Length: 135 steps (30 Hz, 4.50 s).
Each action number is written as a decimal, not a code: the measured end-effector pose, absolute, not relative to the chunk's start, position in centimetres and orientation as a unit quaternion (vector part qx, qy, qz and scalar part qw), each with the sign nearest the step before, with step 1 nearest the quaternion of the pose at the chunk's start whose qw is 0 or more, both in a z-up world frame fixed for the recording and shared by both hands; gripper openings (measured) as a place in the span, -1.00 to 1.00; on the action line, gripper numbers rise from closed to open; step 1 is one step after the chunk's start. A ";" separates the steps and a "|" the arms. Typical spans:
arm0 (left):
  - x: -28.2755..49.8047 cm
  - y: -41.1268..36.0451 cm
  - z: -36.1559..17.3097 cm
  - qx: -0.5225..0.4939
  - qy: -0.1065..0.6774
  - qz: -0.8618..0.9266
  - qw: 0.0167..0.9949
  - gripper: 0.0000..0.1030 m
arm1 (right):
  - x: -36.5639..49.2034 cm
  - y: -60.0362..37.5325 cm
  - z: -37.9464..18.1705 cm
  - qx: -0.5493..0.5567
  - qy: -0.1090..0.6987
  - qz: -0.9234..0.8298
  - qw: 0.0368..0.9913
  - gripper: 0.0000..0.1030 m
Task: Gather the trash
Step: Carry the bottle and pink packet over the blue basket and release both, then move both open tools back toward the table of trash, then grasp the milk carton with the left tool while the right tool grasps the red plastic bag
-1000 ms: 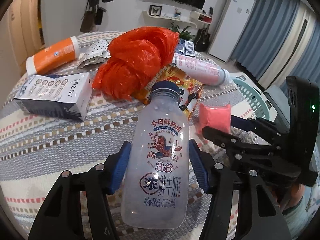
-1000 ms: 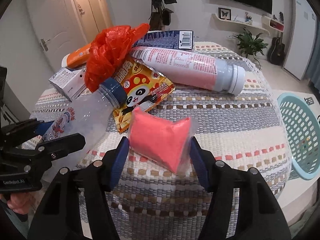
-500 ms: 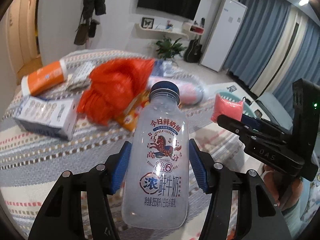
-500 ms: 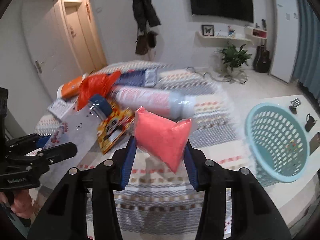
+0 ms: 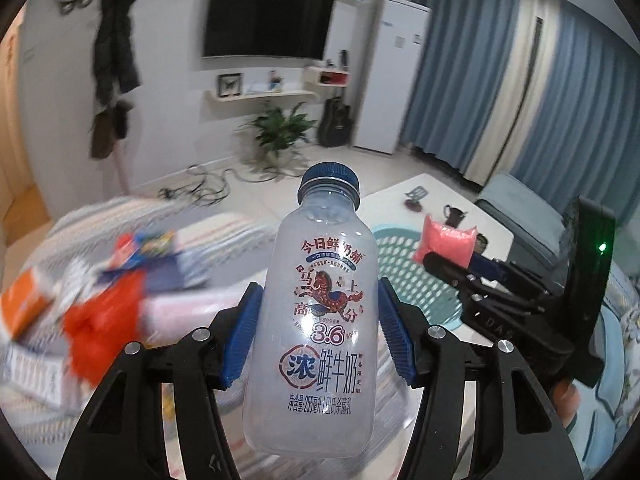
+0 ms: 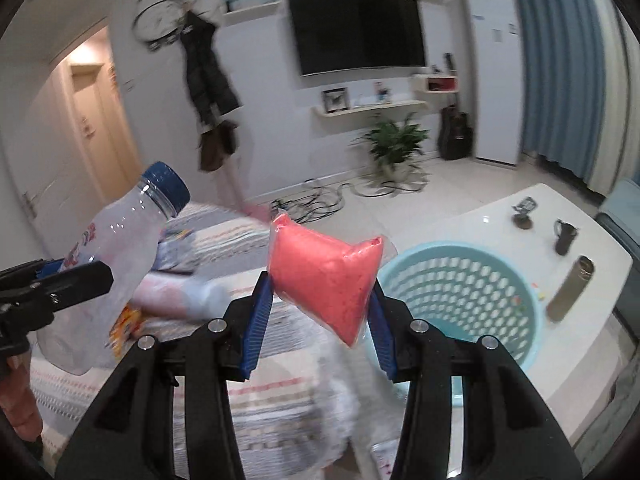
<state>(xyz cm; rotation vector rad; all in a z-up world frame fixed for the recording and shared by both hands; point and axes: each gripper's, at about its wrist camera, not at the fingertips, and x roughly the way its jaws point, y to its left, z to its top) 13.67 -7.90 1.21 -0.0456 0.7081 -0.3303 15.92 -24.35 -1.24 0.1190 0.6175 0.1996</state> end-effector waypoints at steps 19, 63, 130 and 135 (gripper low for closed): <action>26.1 -21.8 -7.9 -0.011 0.434 -0.247 0.866 0.08 | 24.5 -37.1 -13.6 0.151 0.433 -0.046 0.887 -0.12; 17.9 -4.7 -2.4 -0.093 0.349 -0.175 0.916 0.24 | 29.0 -31.1 -18.3 0.056 0.431 -0.171 0.884 0.67; 0.7 23.0 -5.8 -0.208 0.354 0.171 0.895 0.61 | 13.9 -1.7 -7.5 -0.075 0.342 0.233 0.907 0.49; 4.9 22.8 -6.0 -0.222 0.377 0.156 0.886 0.63 | 13.2 -0.6 -4.5 -0.073 0.321 0.261 0.907 0.49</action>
